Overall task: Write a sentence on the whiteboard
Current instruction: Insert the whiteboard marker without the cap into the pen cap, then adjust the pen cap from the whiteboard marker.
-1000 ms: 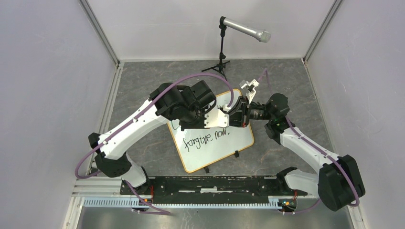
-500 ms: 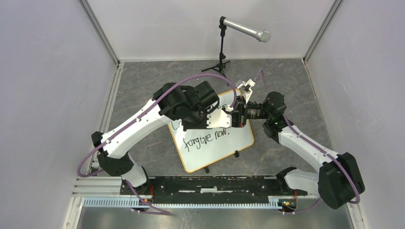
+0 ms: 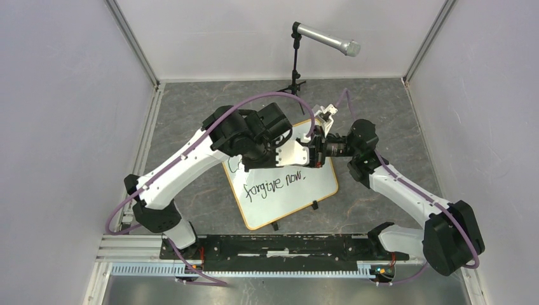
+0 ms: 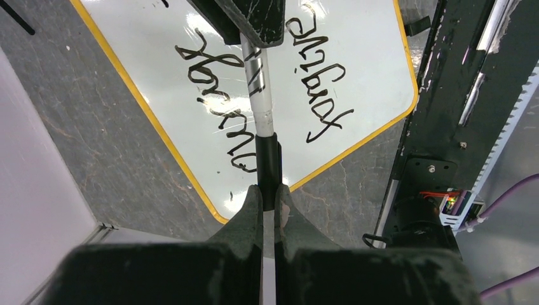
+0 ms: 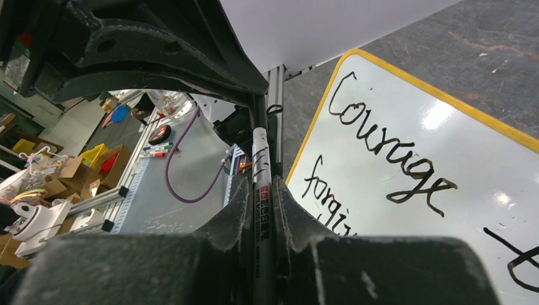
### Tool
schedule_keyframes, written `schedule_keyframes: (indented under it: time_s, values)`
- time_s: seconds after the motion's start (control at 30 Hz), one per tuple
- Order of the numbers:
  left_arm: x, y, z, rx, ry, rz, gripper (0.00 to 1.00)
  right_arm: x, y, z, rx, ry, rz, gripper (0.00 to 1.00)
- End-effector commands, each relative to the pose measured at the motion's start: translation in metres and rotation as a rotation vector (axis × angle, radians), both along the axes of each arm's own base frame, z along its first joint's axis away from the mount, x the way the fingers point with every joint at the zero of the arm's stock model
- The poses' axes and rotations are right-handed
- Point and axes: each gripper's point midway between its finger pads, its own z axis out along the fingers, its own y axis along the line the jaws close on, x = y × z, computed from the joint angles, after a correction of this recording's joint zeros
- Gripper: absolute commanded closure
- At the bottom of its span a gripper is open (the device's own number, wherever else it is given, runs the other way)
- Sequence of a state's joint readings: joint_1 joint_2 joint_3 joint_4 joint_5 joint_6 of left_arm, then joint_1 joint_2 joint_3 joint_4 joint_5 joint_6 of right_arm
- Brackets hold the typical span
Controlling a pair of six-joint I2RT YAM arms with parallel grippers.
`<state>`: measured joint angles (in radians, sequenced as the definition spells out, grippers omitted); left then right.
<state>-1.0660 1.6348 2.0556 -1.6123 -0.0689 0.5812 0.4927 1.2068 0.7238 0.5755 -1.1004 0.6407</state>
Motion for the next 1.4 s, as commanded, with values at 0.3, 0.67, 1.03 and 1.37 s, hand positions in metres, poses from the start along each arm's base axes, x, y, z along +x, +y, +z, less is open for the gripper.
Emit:
schedule_keyframes:
  time_s: [0.3, 0.67, 1.03, 1.37]
  values:
    - [-0.018, -0.061, 0.034, -0.285, 0.096, -0.054, 0.95, -0.011, 0.011, 0.024, 0.104, -0.031, 0.031, 1.0]
    - [-0.005, -0.028, 0.067, -0.393, 0.06, 0.063, 0.43, 0.005, -0.008, 0.04, 0.12, -0.058, -0.027, 1.0]
    - [0.001, 0.006, 0.087, -0.783, 0.523, 0.275, 0.28, 0.012, -0.016, 0.064, 0.158, -0.087, -0.059, 1.0]
    - [0.002, -0.008, 0.067, -1.012, 0.675, 0.365, 0.28, 0.001, -0.005, 0.066, 0.156, -0.061, -0.016, 1.0]
